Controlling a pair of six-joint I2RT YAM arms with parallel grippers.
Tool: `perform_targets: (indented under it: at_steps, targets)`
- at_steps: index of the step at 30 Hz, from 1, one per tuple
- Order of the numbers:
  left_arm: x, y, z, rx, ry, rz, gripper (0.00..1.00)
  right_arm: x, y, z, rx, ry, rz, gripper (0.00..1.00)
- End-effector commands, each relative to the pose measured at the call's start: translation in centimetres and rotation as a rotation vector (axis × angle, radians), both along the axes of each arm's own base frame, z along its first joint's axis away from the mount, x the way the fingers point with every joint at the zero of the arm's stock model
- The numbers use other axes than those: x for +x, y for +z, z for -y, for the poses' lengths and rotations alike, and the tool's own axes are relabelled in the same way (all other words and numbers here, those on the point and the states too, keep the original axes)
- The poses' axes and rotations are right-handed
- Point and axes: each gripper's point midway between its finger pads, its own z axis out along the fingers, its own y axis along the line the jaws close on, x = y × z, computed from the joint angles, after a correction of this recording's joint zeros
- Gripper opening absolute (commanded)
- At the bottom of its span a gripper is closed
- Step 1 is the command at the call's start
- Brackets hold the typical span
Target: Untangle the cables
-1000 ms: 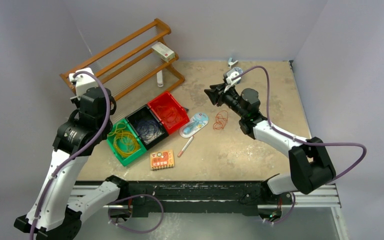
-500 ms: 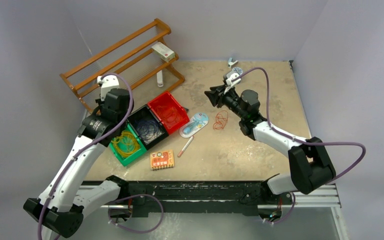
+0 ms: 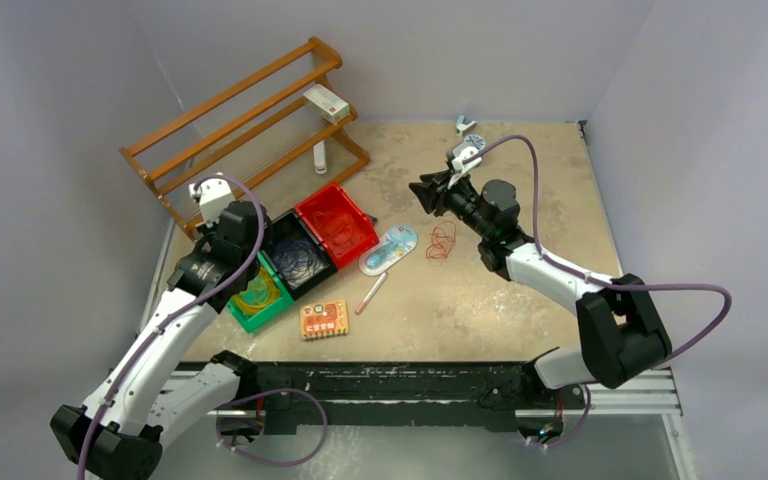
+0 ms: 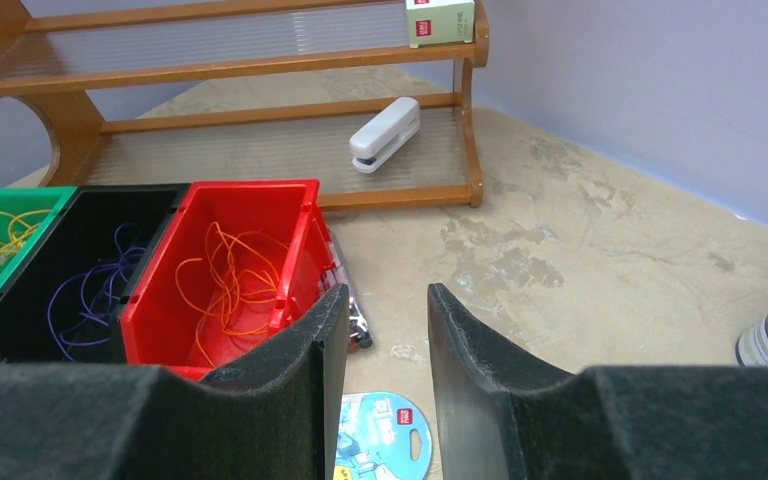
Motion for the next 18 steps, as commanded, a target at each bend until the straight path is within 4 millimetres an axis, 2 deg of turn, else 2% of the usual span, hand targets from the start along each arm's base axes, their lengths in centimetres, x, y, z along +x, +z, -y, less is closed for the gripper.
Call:
perform_targets:
  at_steps: [1,6,12,18]
  targets:
    - [0.1,-0.8,-0.1,-0.106,0.090,0.089,0.00,-0.1,1.6,-0.3,0.025,0.016,0.060,0.37]
    - [-0.7,-3.4,-0.5,-0.126,0.141,0.060,0.00,-0.2,1.4,-0.3,0.022,0.017,0.056,0.37]
    - [-1.1,-7.2,-0.4,-0.118,0.170,-0.022,0.00,-0.1,1.2,-0.4,0.025,0.022,0.050,0.37]
    - [-1.2,-10.1,-0.2,-0.138,0.182,-0.045,0.00,0.0,1.3,-0.4,0.025,0.021,0.051,0.37]
